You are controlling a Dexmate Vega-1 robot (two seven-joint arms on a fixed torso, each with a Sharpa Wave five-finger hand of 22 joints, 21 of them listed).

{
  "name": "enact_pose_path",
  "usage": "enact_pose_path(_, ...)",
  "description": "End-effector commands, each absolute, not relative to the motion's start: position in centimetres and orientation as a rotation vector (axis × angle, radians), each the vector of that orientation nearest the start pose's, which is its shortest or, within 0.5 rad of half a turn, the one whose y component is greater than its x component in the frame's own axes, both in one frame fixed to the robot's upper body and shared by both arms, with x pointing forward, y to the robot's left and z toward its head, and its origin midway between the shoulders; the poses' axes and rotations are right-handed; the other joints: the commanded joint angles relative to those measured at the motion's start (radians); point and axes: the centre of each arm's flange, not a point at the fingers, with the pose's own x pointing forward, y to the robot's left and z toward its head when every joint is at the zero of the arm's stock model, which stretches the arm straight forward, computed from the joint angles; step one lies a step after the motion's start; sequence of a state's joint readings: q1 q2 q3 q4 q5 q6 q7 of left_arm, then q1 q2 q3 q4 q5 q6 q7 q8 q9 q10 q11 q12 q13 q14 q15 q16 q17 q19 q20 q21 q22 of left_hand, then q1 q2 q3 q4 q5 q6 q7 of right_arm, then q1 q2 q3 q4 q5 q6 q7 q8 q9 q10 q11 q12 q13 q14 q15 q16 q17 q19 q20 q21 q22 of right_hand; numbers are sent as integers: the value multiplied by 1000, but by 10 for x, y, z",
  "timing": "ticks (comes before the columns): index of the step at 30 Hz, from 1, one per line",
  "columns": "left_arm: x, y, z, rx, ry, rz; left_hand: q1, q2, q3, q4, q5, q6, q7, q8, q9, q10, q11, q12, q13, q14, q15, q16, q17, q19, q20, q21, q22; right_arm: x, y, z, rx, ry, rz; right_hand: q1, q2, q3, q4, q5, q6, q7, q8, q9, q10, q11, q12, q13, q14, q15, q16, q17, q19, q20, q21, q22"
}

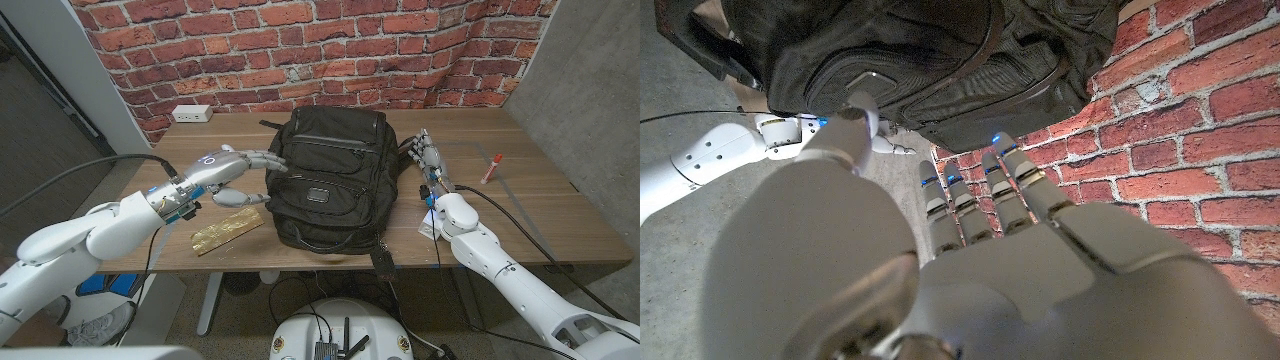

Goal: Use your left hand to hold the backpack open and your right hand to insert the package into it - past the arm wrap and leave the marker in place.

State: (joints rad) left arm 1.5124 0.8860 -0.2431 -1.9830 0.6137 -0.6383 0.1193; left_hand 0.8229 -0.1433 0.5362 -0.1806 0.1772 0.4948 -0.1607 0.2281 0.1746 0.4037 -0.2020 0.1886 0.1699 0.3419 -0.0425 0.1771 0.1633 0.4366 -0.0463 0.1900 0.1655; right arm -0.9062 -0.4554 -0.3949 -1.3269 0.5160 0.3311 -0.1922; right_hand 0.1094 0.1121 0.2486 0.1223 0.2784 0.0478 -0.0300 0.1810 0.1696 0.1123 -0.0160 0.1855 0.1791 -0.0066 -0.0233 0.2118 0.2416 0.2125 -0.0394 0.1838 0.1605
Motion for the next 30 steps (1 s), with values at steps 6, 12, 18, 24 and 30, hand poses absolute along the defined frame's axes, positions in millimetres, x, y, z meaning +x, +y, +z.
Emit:
enact_pose_path(6,403,312,-41,1697,-1147,-47,36,-12,-31,2,-5,-17,-4,-15,4,-18,7,-10,2,5,-173,-4,2,4,-167,1,4,651,-267,-64,35,-582,52,1,25,8,-1,-2,0,-2,3,4,7,-3,4,3,1,-5,3,3,10,-22,4,6)
enact_pose_path(12,399,313,-48,1733,-1179,9,45,-15,-52,5,-6,-41,-4,-24,4,-33,6,-13,2,-7,-173,-6,2,-5,-168,-4,4,652,-267,-64,37,-581,47,-1,25,10,-1,-2,0,-1,3,4,7,-3,4,3,1,-7,3,3,10,-21,4,6)
enact_pose_path(18,398,312,-53,1767,-1187,23,66,-17,-67,2,-4,-59,-5,-28,5,-50,5,-14,2,-21,-174,-8,2,-19,-168,-8,3,653,-267,-64,40,-581,41,-2,24,12,-1,-3,0,-1,3,4,8,-2,4,3,2,-5,4,3,10,-22,4,6)
enact_pose_path(24,398,309,-57,1818,-1189,30,79,-14,-76,3,-4,-74,0,-30,5,-61,12,-14,2,-27,-173,-7,2,-28,-169,-10,3,655,-266,-65,46,-582,38,-4,24,12,-1,-3,0,-1,4,4,8,-2,4,3,2,-6,4,4,10,-22,4,6)
enact_pose_path(30,398,307,-63,1843,-1189,41,88,-14,-82,4,-4,-86,2,-33,5,-70,14,-15,2,-30,-172,-7,2,-34,-168,-10,3,655,-266,-65,46,-584,37,-5,24,14,0,-4,0,-1,4,4,9,-2,4,3,1,-7,4,4,10,-21,4,6)
